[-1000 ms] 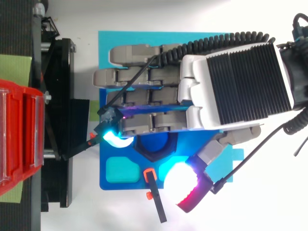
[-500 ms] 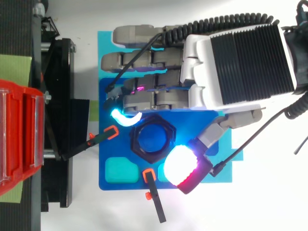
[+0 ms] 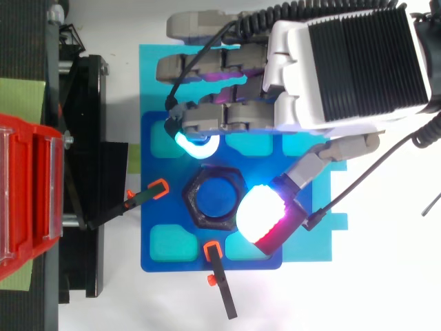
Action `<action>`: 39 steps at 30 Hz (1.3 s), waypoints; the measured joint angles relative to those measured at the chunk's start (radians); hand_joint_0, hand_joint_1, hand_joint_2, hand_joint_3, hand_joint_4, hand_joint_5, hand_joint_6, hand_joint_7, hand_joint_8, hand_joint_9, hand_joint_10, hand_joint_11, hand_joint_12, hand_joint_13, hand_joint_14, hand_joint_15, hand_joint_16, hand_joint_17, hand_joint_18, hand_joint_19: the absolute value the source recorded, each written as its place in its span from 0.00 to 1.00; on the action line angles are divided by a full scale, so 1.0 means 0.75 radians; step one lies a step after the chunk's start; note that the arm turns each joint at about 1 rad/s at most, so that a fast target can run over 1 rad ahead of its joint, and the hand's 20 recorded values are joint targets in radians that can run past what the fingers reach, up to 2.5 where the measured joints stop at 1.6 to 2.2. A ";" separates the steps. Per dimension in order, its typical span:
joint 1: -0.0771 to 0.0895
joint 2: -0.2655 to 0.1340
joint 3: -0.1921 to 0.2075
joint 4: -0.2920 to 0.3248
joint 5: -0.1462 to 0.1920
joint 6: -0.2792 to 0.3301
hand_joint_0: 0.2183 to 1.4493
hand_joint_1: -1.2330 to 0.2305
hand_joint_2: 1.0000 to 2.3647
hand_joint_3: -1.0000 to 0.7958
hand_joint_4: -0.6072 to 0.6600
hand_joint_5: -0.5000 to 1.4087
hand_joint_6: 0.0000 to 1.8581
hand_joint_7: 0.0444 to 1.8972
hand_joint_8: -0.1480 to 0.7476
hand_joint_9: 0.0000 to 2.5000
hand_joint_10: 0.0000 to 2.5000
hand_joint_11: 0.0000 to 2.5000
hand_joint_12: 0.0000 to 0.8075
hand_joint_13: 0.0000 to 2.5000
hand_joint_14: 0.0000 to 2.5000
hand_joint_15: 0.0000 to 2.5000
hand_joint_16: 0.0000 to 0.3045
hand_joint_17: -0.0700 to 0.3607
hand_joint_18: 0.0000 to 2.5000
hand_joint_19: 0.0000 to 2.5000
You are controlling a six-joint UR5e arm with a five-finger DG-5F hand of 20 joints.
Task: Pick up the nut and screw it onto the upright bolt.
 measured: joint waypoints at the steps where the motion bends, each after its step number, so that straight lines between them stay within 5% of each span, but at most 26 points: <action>1: -0.002 0.000 0.003 0.000 -0.001 0.000 0.24 0.73 0.00 0.28 0.63 0.27 0.27 0.68 0.50 0.43 0.00 0.00 0.33 0.21 0.00 0.00 0.08 0.30 0.05 0.00; 4: -0.008 0.000 0.015 -0.003 -0.007 -0.001 0.23 0.73 0.00 0.28 0.69 0.23 0.27 0.51 0.46 0.33 0.00 0.00 0.36 0.11 0.00 0.00 0.11 0.33 0.00 0.00; 8: -0.015 0.000 0.050 -0.027 -0.029 -0.001 0.20 0.75 0.00 0.28 0.61 0.17 0.27 0.36 0.42 0.17 0.00 0.00 0.40 0.00 0.00 0.00 0.14 0.38 0.00 0.00; 13: -0.020 0.000 0.144 -0.089 -0.057 0.002 0.20 0.76 0.00 0.28 0.58 0.15 0.27 0.31 0.40 0.12 0.00 0.00 0.41 0.00 0.00 0.00 0.15 0.40 0.00 0.00; 20: -0.019 -0.001 0.265 -0.278 -0.078 -0.007 0.19 0.79 0.00 0.28 0.57 0.15 0.27 0.29 0.39 0.10 0.00 0.00 0.41 0.00 0.00 0.00 0.15 0.41 0.00 0.00; 24: -0.008 0.000 0.238 -0.316 -0.074 -0.030 0.19 0.80 0.00 0.28 0.56 0.14 0.27 0.29 0.39 0.09 0.00 0.00 0.41 0.00 0.00 0.00 0.16 0.41 0.00 0.00; 29: 0.010 0.000 0.177 -0.251 -0.044 -0.030 0.20 0.81 0.00 0.28 0.56 0.14 0.27 0.29 0.39 0.07 0.00 0.00 0.41 0.00 0.00 0.00 0.16 0.42 0.00 0.00; 39: 0.045 -0.016 0.159 -0.208 -0.030 0.038 0.20 0.82 0.00 0.28 0.57 0.15 0.27 0.30 0.40 0.08 0.00 0.00 0.42 0.00 0.00 0.00 0.16 0.42 0.00 0.00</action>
